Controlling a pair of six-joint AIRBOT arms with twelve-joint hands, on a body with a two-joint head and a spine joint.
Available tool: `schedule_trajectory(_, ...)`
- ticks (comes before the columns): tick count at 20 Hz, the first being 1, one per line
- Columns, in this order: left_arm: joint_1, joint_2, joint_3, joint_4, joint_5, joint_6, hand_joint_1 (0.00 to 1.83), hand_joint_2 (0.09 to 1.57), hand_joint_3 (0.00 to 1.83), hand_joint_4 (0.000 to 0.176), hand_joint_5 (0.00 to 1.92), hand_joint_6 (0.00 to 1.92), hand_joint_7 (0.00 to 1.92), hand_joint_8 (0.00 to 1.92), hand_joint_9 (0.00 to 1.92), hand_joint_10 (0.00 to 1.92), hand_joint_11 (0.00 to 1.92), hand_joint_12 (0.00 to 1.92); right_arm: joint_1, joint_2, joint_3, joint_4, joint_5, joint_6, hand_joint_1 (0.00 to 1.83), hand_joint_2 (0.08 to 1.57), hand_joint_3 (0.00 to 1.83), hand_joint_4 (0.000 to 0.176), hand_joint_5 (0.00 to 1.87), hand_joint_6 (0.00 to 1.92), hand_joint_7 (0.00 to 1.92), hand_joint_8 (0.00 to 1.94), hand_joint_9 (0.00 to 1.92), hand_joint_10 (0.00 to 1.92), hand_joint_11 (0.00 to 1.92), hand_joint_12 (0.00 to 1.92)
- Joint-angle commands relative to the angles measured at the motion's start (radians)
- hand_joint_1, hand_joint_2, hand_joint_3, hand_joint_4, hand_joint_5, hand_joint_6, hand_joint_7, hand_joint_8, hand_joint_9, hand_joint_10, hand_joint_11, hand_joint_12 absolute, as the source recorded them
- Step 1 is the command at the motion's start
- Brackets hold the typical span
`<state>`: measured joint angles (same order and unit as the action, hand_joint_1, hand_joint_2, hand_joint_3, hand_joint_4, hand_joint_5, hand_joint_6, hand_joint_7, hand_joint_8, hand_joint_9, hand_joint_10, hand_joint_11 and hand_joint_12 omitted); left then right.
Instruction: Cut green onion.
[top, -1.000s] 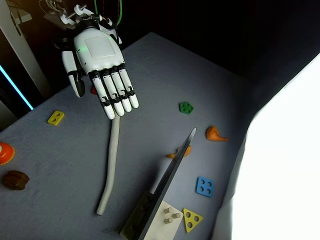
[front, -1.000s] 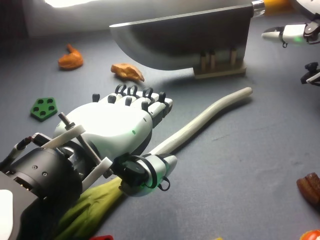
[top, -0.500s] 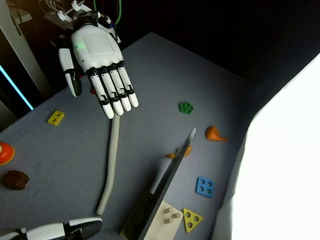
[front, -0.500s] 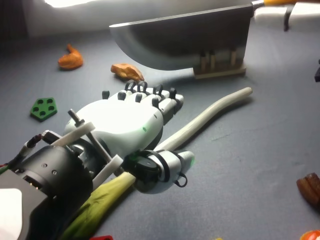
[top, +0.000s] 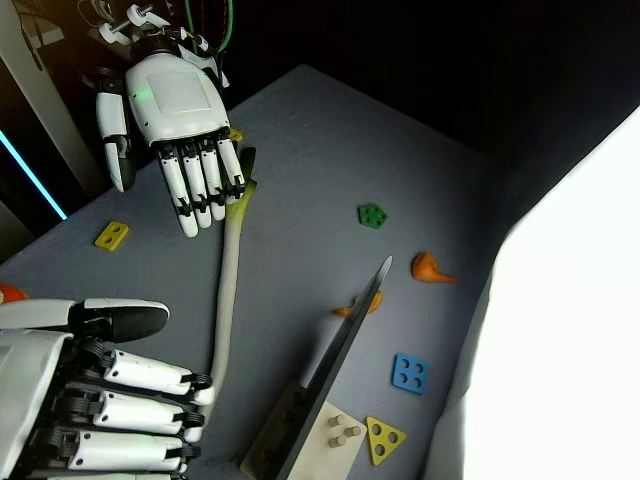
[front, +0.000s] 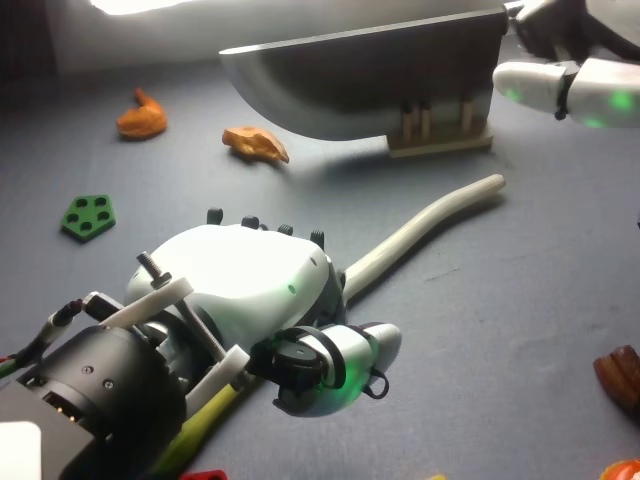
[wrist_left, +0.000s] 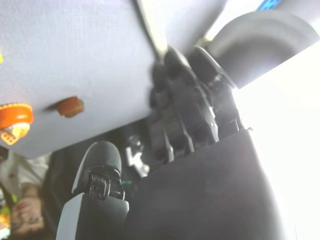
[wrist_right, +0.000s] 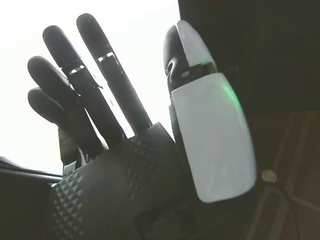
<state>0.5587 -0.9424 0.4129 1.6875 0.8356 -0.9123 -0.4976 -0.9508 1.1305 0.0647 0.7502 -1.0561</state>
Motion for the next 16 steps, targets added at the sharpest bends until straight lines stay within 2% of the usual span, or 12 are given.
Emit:
schedule_trajectory(1, -0.014, -0.002, -0.007, 0.082, 0.029, -0.002, 0.09, 1.4, 0.0, 0.0, 1.06, 0.56, 0.91, 1.15, 0.71, 1.59, 0.52, 1.89, 0.004, 0.009, -0.007, 0.02, 0.114, -0.022, 0.0, 1.27, 0.0, 0.0, 1.11, 1.74, 1.31, 1.71, 1.29, 1.91, 1.33, 1.92)
schedule_trajectory(2, -0.014, -0.002, -0.01, 0.084, 0.028, -0.002, 0.1, 1.4, 0.0, 0.0, 0.94, 1.1, 0.93, 1.35, 0.77, 1.67, 0.54, 1.91, 0.002, 0.009, -0.016, 0.033, 0.111, -0.055, 0.0, 1.28, 0.0, 0.0, 1.12, 1.77, 1.33, 1.75, 1.32, 1.92, 1.39, 1.92)
schedule_trajectory(3, -0.015, -0.002, -0.011, 0.086, 0.028, -0.002, 0.11, 1.4, 0.0, 0.0, 0.93, 1.36, 0.97, 1.45, 0.83, 1.72, 0.6, 1.92, 0.002, 0.007, -0.024, 0.05, 0.098, -0.085, 0.0, 1.3, 0.01, 0.0, 1.13, 1.84, 1.34, 1.84, 1.36, 1.92, 1.43, 1.92)
schedule_trajectory(4, -0.018, -0.002, -0.012, 0.088, 0.028, -0.002, 0.09, 1.41, 0.0, 0.0, 0.97, 1.56, 1.06, 1.57, 0.92, 1.83, 0.73, 1.92, 0.002, 0.004, -0.03, 0.061, 0.082, -0.105, 0.0, 1.31, 0.01, 0.0, 1.13, 1.9, 1.34, 1.89, 1.37, 1.92, 1.43, 1.92)
schedule_trajectory(5, -0.021, -0.002, -0.012, 0.089, 0.028, -0.002, 0.12, 1.42, 0.0, 0.0, 1.02, 1.73, 1.15, 1.66, 1.04, 1.89, 0.9, 1.92, 0.002, 0.002, -0.035, 0.065, 0.08, -0.123, 0.0, 1.32, 0.0, 0.014, 1.22, 1.92, 1.36, 1.93, 1.39, 1.92, 1.45, 1.92)
schedule_trajectory(6, -0.023, -0.002, -0.012, 0.089, 0.028, -0.002, 0.17, 1.41, 0.0, 0.0, 1.05, 1.88, 1.2, 1.77, 1.16, 1.92, 1.07, 1.92, 0.002, 0.001, -0.039, 0.068, 0.08, -0.135, 0.0, 1.34, 0.0, 0.144, 1.32, 1.92, 1.42, 1.94, 1.44, 1.92, 1.52, 1.92)
schedule_trajectory(7, -0.026, -0.002, -0.013, 0.089, 0.027, -0.002, 0.19, 1.41, 0.0, 0.0, 1.09, 1.91, 1.23, 1.83, 1.22, 1.92, 1.16, 1.92, 0.002, -0.002, -0.043, 0.074, 0.082, -0.152, 0.0, 1.35, 0.01, 0.17, 1.36, 1.92, 1.46, 1.94, 1.49, 1.92, 1.57, 1.92)
schedule_trajectory(8, -0.028, -0.002, -0.015, 0.088, 0.027, -0.002, 0.18, 1.41, 0.0, 0.0, 1.15, 1.92, 1.27, 1.9, 1.29, 1.92, 1.25, 1.92, 0.002, -0.002, -0.048, 0.075, 0.088, -0.163, 0.0, 1.35, 0.01, 0.175, 1.4, 1.92, 1.52, 1.94, 1.54, 1.92, 1.63, 1.92)
schedule_trajectory(10, -0.029, -0.002, -0.02, 0.086, 0.028, -0.002, 0.18, 1.41, 0.0, 0.0, 1.2, 1.92, 1.33, 1.92, 1.37, 1.92, 1.37, 1.92, 0.001, -0.003, -0.052, 0.075, 0.097, -0.176, 0.0, 1.35, 0.0, 0.176, 1.45, 1.92, 1.56, 1.94, 1.58, 1.92, 1.68, 1.92)
schedule_trajectory(13, -0.029, -0.001, -0.024, 0.085, 0.029, -0.002, 0.08, 1.42, 0.0, 0.0, 1.21, 1.92, 1.34, 1.92, 1.37, 1.92, 1.37, 1.92, -0.002, -0.003, -0.053, 0.075, 0.103, -0.184, 0.02, 1.36, 0.0, 0.176, 1.43, 1.92, 1.52, 1.94, 1.55, 1.92, 1.64, 1.92)
schedule_trajectory(16, -0.029, 0.0, -0.02, 0.085, 0.032, -0.002, 0.15, 1.42, 0.0, 0.0, 1.2, 1.92, 1.33, 1.92, 1.37, 1.92, 1.39, 1.92, -0.004, -0.004, -0.054, 0.075, 0.115, -0.196, 0.0, 1.33, 0.0, 0.176, 1.41, 1.92, 1.51, 1.94, 1.54, 1.92, 1.63, 1.92)
